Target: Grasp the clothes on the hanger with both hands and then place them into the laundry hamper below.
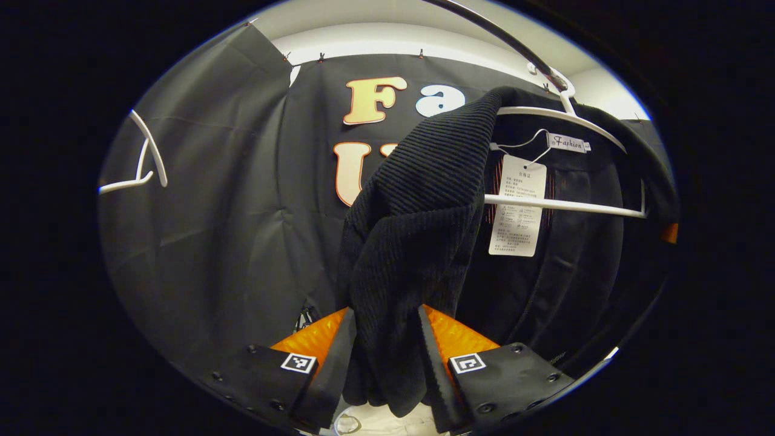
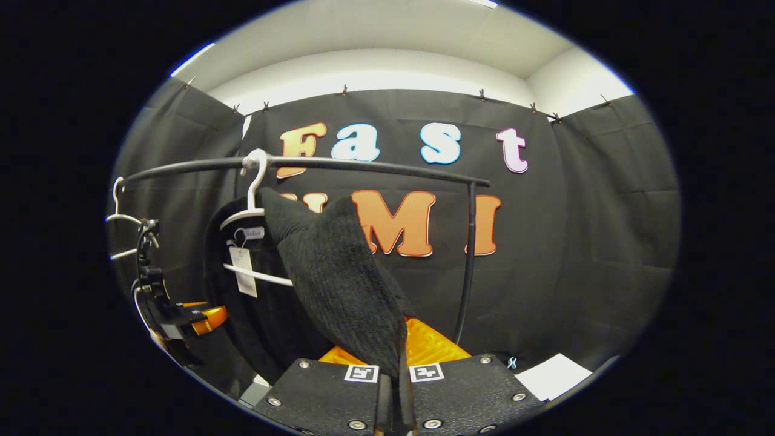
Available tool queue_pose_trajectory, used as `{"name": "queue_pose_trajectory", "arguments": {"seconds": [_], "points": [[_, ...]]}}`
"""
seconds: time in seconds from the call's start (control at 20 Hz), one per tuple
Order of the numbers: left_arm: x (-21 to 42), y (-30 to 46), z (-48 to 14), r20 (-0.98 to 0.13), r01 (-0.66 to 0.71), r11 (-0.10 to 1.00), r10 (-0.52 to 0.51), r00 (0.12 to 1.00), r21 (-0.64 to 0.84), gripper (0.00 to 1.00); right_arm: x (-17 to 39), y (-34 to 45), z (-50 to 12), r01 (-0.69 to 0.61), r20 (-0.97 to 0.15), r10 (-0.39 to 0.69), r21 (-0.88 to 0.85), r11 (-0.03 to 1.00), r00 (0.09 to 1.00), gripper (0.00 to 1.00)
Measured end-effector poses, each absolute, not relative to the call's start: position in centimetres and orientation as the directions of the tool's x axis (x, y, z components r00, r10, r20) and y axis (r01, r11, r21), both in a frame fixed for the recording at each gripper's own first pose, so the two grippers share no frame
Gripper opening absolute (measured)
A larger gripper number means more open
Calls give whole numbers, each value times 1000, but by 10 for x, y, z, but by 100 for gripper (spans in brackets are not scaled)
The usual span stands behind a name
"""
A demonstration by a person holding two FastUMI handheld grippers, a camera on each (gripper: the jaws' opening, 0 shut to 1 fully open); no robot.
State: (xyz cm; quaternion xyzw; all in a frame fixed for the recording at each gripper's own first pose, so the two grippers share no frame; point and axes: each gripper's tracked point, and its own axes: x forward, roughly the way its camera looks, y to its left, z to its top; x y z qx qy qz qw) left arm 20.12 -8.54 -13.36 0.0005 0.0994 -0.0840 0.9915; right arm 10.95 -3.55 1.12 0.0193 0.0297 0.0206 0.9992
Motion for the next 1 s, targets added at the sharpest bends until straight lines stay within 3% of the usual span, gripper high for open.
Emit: {"name": "queue_pose_trajectory", "arguments": {"seconds": [0.05,0.15,0.25,0.3,0.35,0.55,0.95,1.0], "points": [[203,-84,-134,-197,163,987,-161,967,-10,66,112,-44,16,-28,-53,30,37,999,998,5],[205,-87,-133,-195,179,984,-176,965,-5,39,115,-51,24,-22,-42,24,40,999,999,4],[207,-89,-136,-205,182,983,-176,963,12,40,116,-56,32,-28,-33,29,46,999,999,4],[209,-89,-136,-209,177,984,-167,964,28,15,118,-59,38,-29,-23,30,47,998,999,4],[208,-90,-134,-209,183,982,-171,963,40,18,120,-64,46,-29,-10,29,42,999,1000,4],[208,-95,-128,-192,221,974,-207,959,51,8,130,-76,74,-35,40,35,9,999,999,4],[206,-51,-96,-139,127,990,-117,983,65,8,180,-88,71,-145,23,144,85,986,989,4],[208,-45,-91,-132,112,991,-102,986,68,8,187,-92,69,-153,16,153,101,983,988,0]]}}
